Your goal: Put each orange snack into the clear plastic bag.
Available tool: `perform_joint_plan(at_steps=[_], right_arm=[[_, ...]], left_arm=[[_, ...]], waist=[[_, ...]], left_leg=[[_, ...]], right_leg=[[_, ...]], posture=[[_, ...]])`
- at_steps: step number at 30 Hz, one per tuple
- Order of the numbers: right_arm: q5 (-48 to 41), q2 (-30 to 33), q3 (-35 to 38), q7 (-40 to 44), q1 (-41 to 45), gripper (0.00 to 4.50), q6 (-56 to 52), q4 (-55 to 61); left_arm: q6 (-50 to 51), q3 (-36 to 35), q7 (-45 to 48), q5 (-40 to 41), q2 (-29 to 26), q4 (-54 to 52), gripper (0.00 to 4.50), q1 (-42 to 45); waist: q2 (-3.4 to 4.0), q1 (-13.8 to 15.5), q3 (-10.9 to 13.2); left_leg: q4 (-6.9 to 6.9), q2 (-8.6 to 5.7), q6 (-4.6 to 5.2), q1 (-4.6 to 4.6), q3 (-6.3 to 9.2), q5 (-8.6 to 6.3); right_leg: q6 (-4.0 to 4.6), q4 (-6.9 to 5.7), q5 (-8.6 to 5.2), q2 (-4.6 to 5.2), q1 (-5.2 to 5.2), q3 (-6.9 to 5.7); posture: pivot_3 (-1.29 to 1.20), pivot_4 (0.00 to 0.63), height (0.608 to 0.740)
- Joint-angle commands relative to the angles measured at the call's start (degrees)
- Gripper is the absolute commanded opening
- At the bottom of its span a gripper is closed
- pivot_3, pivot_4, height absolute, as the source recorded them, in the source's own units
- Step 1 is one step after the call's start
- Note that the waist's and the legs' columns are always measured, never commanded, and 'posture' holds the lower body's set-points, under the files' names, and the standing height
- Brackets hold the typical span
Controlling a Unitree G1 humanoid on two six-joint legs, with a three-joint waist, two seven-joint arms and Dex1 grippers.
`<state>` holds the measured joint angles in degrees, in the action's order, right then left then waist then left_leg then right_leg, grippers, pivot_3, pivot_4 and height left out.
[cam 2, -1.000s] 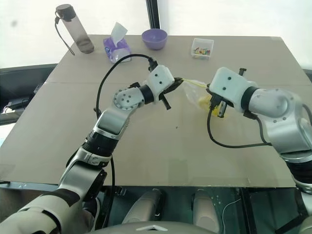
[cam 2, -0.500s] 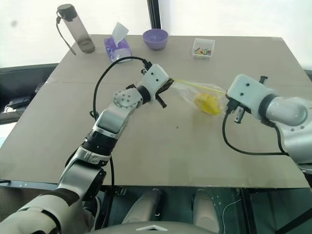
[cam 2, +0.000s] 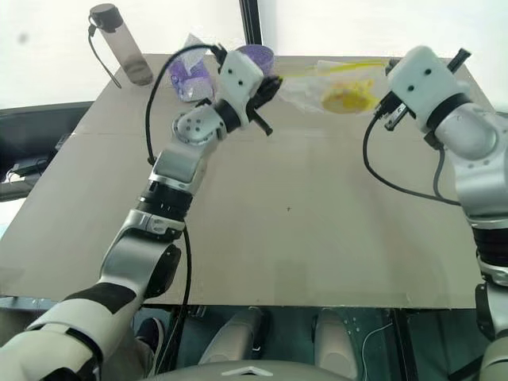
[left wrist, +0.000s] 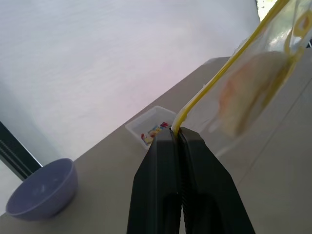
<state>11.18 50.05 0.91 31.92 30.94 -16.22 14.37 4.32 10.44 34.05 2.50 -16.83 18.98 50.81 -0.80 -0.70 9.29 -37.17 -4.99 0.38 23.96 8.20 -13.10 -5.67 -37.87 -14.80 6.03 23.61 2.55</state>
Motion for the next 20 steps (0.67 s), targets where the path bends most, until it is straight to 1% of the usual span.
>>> perform_joint_plan(at_steps=[1,2,3,4,6,7,8,9,10,12,13,15,18,20], right_arm=[[-5.0,-2.6,4.6,3.2,-13.9,0.06,-8.9,10.1],[-6.7,-4.3,4.7,3.5,-18.2,0.06,-11.4,12.9],[-7.5,-6.3,5.0,2.8,-22.2,0.00,-13.2,15.0],[-8.3,-8.7,5.3,1.7,-26.5,0.35,-14.7,16.4],[-9.4,-12.2,5.4,0.8,-35.3,1.09,-15.0,17.2],[-9.6,-13.3,5.3,0.6,-39.2,1.55,-15.9,17.2],[-12.1,-14.5,6.0,2.0,-42.7,2.07,-16.5,17.2],[-13.7,-15.5,7.0,2.6,-45.6,2.39,-15.9,17.4],[-17.0,-17.5,9.0,3.4,-48.0,2.70,-16.6,18.0],[-20.9,-19.4,12.8,4.4,-52.3,2.70,-15.5,19.7],[-25.2,-21.0,16.8,5.4,-54.4,2.70,-15.9,20.6],[-30.3,-22.4,21.5,6.5,-56.9,2.70,-16.0,21.8],[-37.8,-22.8,28.0,11.1,-62.6,2.70,-14.6,23.3],[-41.9,-22.9,31.4,13.0,-64.9,2.70,-13.8,24.2]], left_arm=[[8.9,2.0,6.4,3.1,-3.8,-13.5,0.00,-11.2],[12.6,2.2,7.1,4.4,-4.4,-17.7,0.00,-14.5],[15.8,2.5,7.4,5.3,-4.8,-21.3,0.32,-17.7],[19.0,2.2,6.9,6.5,-4.7,-24.4,0.66,-21.0],[22.3,2.2,5.8,7.3,-4.7,-27.7,1.42,-27.0],[23.6,2.0,5.9,7.9,-4.9,-28.6,1.88,-29.4],[24.5,1.1,6.2,9.2,-4.9,-29.6,2.38,-31.6],[26.5,-0.5,6.8,12.0,-4.6,-30.8,2.54,-33.6],[28.5,-2.5,7.1,14.8,-4.3,-31.9,2.57,-35.4],[29.5,-5.7,7.0,17.1,-5.3,-33.2,2.57,-38.6],[30.1,-7.8,7.6,18.5,-6.5,-34.1,2.57,-40.4],[31.0,-10.1,8.4,20.5,-8.4,-35.4,2.57,-42.6],[29.7,-12.6,11.2,22.4,-12.0,-38.1,2.57,-45.5],[29.2,-14.1,12.1,23.3,-13.9,-39.5,2.57,-46.2]], waist=[[0.00,-0.2,0.0],[0.02,-0.2,0.0],[0.04,-0.2,0.0],[0.05,-0.3,0.0],[0.07,-0.1,0.0],[0.09,0.0,0.0],[0.13,0.1,0.0],[0.12,0.1,0.0],[0.11,0.1,0.0],[0.12,0.0,0.0],[0.12,0.0,0.0],[0.15,0.0,0.0],[0.19,0.1,0.0],[0.20,0.1,0.0]], left_leg=[[-0.01,0.02,0.01,-0.03,-0.01,0.00],[0.00,0.02,0.01,0.00,-0.01,0.00],[-0.04,0.03,0.01,-0.01,-0.02,0.00],[-0.06,0.04,0.01,-0.01,-0.03,0.00],[-0.16,0.05,0.02,-0.20,-0.08,-0.01],[-0.18,0.06,0.26,-0.30,-0.09,-0.15],[-0.24,0.04,0.27,-0.40,-0.12,-0.15],[-0.27,0.04,0.27,-0.53,-0.14,-0.15],[-0.21,0.06,0.28,-1.11,-0.18,-0.16],[-0.01,0.24,0.29,-1.83,-0.07,-0.20],[0.11,0.35,0.28,-2.08,0.03,-0.21],[0.14,0.37,0.28,-2.12,0.01,-0.22],[0.13,0.28,0.28,-2.07,-0.02,-0.21],[0.14,0.27,0.30,-2.03,-0.02,-0.23]], right_leg=[[0.00,-0.03,0.00,-0.01,0.01,0.02],[0.00,-0.07,0.00,-0.02,0.05,0.04],[0.00,-0.16,0.00,-0.02,0.07,0.06],[0.00,-0.21,0.00,-0.03,0.08,0.08],[0.00,-0.41,0.00,-0.05,-0.01,0.14],[0.00,-0.50,0.01,-0.04,-0.09,0.15],[0.00,-0.63,0.01,-0.04,-0.13,0.18],[0.00,-0.69,0.01,-0.04,-0.21,0.22],[-0.01,-0.66,-0.01,-0.05,-0.79,0.25],[-0.07,-0.24,-0.10,-0.14,-1.64,0.07],[-0.21,-0.01,-0.22,-0.21,-1.97,-0.03],[-0.08,-0.01,-0.31,-0.20,-1.98,-0.01],[-0.06,0.01,-0.22,-0.11,-1.95,0.02],[-0.03,0.07,-0.09,-0.08,-1.94,0.01]], posture=[[0.00,0.150,0.740],[0.00,0.150,0.740],[0.00,0.150,0.740],[0.00,0.150,0.740],[0.00,0.150,0.740],[0.00,0.150,0.740],[0.00,0.150,0.740],[0.00,0.150,0.740],[0.00,0.150,0.740],[0.00,0.150,0.740],[0.00,0.150,0.740],[0.00,0.150,0.740],[0.00,0.150,0.740],[0.00,0.150,0.740]])
